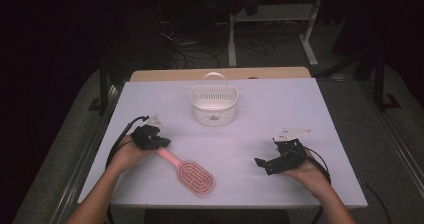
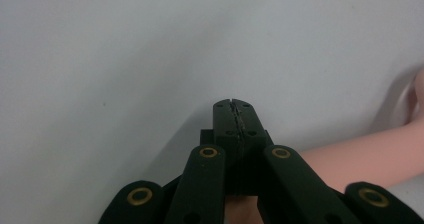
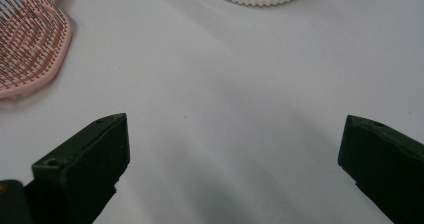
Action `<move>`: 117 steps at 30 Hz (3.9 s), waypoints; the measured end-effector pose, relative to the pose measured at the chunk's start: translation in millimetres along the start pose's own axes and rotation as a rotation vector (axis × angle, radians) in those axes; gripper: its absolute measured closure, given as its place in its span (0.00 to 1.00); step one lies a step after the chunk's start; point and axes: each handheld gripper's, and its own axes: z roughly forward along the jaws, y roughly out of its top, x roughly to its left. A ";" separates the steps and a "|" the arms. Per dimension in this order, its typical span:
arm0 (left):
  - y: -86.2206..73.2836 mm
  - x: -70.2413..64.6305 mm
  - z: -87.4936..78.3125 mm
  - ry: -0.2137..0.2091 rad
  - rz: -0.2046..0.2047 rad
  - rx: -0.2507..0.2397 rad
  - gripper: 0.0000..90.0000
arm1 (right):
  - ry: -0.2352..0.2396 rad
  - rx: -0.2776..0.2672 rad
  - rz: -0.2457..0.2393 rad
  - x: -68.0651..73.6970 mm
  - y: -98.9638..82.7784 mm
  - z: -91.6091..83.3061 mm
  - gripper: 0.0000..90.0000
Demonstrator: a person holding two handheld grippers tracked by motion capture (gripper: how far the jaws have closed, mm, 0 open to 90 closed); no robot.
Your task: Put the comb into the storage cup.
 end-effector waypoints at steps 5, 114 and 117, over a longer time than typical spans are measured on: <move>-8.9 -1.0 -5.5 0.006 -0.012 -0.004 1.00 | 0.003 -0.001 -0.002 1.3 1.5 1.4 0.00; -6.1 -36.7 -45.2 -0.150 0.022 -0.411 0.00 | 0.010 -0.025 0.009 1.9 0.7 -2.7 0.00; -6.3 -36.7 -45.4 -0.151 0.027 -0.409 0.00 | 0.010 -0.023 0.006 2.1 0.7 -2.5 0.00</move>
